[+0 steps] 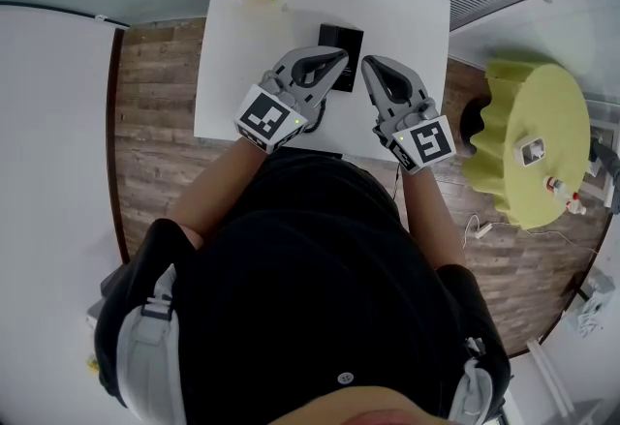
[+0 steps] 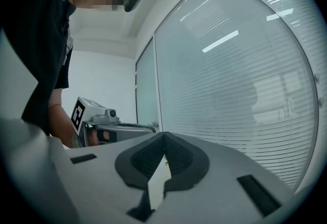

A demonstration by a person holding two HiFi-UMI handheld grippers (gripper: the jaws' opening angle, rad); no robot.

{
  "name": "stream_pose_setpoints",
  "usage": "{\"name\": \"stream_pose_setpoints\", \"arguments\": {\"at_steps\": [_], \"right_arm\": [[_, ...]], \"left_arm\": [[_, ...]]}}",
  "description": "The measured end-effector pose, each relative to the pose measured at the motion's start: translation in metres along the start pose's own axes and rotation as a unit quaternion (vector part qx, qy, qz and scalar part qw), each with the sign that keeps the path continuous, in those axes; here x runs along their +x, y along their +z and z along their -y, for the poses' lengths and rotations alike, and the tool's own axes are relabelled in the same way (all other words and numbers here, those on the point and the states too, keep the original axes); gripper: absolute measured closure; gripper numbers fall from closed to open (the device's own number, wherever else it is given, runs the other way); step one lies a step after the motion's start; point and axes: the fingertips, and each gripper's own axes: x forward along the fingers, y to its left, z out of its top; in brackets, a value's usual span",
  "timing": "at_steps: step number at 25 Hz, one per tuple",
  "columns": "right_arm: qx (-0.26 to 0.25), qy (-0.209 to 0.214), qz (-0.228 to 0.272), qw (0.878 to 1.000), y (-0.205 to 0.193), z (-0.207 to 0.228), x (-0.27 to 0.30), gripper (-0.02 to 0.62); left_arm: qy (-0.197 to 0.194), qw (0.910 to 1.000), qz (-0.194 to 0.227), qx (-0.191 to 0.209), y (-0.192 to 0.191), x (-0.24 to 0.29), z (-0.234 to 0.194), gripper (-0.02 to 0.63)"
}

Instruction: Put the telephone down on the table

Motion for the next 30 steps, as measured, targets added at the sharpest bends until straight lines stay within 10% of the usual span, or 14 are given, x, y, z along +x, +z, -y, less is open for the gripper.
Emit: {"name": "stream_pose_setpoints", "arguments": {"at_steps": [30], "right_arm": [[-0.006, 0.002, -0.001, 1.0, 0.0018, -0.0046, -0.0064, 0.572]], "left_arm": [[0.004, 1.0, -0.001, 0.006, 0.0002, -0.0051, 0.0046, 0.597]]}}
